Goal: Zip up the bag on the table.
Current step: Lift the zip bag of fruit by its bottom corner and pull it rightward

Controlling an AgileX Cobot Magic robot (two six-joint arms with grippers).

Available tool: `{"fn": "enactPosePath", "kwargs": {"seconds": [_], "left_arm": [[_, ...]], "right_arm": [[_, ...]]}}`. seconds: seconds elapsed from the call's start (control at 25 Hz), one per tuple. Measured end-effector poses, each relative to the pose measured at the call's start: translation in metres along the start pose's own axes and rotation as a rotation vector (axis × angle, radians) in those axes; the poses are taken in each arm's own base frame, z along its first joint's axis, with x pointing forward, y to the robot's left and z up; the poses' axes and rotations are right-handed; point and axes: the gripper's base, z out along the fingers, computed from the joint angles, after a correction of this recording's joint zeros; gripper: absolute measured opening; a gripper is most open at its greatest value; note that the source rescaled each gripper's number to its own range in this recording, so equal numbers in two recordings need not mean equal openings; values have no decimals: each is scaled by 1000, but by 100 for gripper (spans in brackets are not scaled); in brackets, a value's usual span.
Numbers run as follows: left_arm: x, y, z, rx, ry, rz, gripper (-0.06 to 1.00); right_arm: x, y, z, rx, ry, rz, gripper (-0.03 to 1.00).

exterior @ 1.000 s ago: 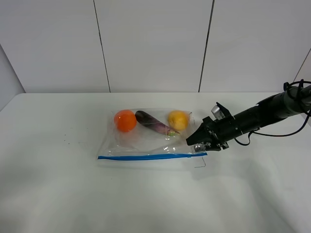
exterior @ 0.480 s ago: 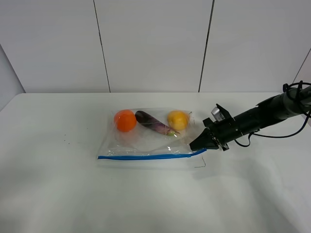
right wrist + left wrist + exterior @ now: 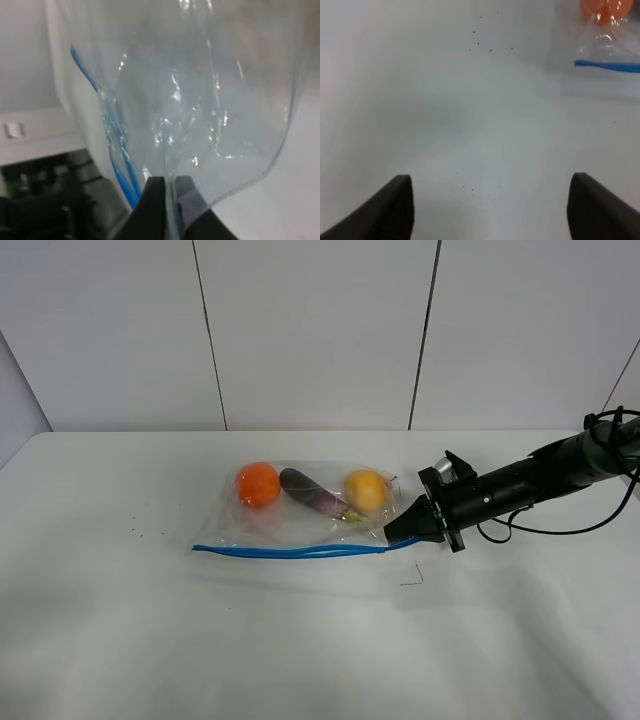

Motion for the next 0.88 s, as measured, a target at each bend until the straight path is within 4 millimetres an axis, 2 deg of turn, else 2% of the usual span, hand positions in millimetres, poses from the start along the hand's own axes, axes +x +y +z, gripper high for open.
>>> {"fn": "enactPosePath", "kwargs": {"seconds": [0.44,0.64,0.88], "left_arm": [[0,0,0,0,0,0,90],[0,0,0,0,0,0,90],[0,0,0,0,0,0,90]], "right_arm": [[-13,16,-1,-158,-130,282,0],[-14,33,-2,-178,-142,286,0],[-13,33,-3,-173,-138,281,0]]}}
